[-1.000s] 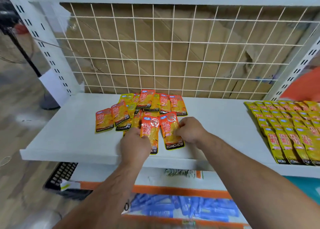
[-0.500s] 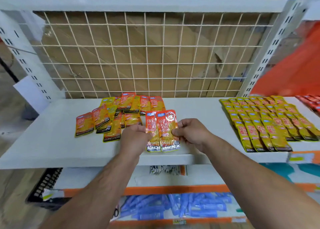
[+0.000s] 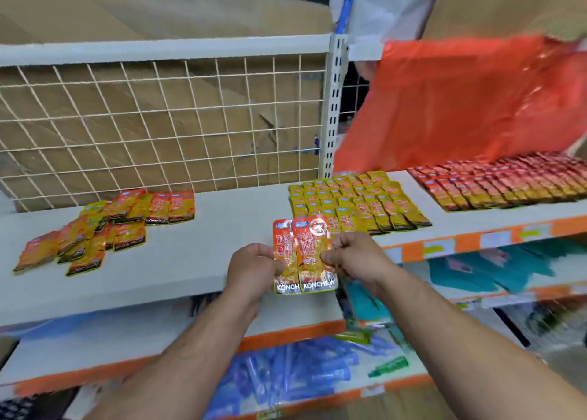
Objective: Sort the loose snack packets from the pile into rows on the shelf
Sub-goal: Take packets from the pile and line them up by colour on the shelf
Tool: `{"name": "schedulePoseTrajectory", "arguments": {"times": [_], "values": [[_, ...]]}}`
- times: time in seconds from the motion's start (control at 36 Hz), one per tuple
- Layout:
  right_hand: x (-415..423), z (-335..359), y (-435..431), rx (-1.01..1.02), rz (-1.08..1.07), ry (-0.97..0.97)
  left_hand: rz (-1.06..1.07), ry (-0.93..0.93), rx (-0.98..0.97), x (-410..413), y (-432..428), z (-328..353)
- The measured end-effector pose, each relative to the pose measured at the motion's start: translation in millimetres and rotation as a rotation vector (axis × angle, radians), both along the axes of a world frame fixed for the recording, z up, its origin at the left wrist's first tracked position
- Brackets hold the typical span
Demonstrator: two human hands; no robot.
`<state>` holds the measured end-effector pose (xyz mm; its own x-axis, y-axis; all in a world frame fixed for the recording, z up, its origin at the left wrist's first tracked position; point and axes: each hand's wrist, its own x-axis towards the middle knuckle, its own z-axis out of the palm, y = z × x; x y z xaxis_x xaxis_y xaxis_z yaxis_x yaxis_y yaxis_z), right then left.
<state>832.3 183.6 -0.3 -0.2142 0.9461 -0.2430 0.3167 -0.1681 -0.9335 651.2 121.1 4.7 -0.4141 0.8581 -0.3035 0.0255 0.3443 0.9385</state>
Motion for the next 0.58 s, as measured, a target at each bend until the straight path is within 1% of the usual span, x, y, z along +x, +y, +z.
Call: {"name": "schedulePoseTrajectory", "arguments": {"times": [0.22, 0.31, 0.44, 0.58], "values": [[130.4, 9.0, -16.8, 0.018, -0.139, -0.026, -0.148, -0.025, 0.011, 123.3, 12.7, 1.2], [167.1, 9.1, -16.3, 0.026, -0.175, -0.051, -0.186, -0.036, 0.004, 158.2, 22.0, 3.7], [221.8, 6.5, -9.6, 0.012, -0.253, -0.005, -0.288, -0.05, -0.004, 213.6, 46.9, 6.8], [273.9, 1.3, 8.7, 0.026, -0.346, -0.048, -0.387, -0.067, -0.013, 268.3, 83.3, 1.2]]}}
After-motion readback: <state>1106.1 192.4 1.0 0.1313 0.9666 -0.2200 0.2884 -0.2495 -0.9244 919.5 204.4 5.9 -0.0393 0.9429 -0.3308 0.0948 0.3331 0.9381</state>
